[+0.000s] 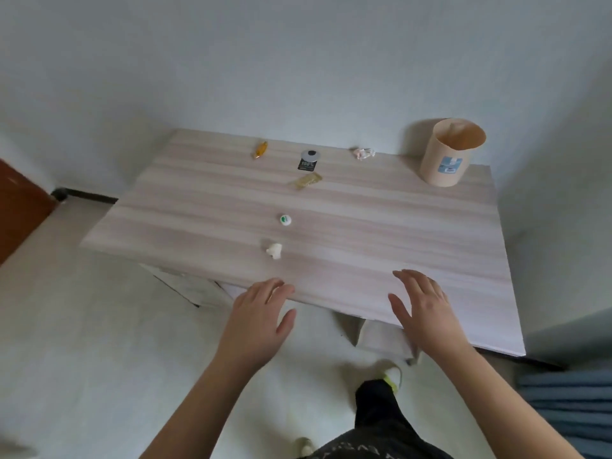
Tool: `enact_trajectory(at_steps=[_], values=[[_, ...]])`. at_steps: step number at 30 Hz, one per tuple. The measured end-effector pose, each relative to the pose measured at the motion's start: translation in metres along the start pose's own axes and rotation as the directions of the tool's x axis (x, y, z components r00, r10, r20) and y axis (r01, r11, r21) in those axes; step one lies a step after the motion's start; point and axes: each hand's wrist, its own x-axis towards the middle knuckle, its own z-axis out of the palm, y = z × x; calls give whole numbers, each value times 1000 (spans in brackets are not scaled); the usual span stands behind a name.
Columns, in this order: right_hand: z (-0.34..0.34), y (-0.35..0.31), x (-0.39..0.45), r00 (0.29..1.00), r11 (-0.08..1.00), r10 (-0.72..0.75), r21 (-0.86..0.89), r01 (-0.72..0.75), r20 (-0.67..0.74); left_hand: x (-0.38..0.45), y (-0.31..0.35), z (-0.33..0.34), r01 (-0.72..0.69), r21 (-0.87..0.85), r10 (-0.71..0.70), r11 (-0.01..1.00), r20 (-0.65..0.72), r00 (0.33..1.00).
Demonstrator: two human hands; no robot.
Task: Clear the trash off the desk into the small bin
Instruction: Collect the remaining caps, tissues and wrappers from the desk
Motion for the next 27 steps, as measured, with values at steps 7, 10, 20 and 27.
enact_trajectory(at_steps=[7, 10, 20, 27], values=[[14, -52, -30, 993, 993, -104, -45, 106, 55, -79, -47, -24, 135, -35, -137, 990, -70, 988], [18, -72, -32, 989, 990, -134, -34, 137, 69, -96, -55, -26, 163, -44, -167, 986, -106, 980], [43, -90, -2, 966, 971, -228, -46, 236, 123, -78, -64, -5, 204, -66, -207, 977, -48, 977], [58, -98, 47, 947, 961, -274, 21, 274, 169, -45, -87, -8, 230, 15, -229, 973, -18, 973]])
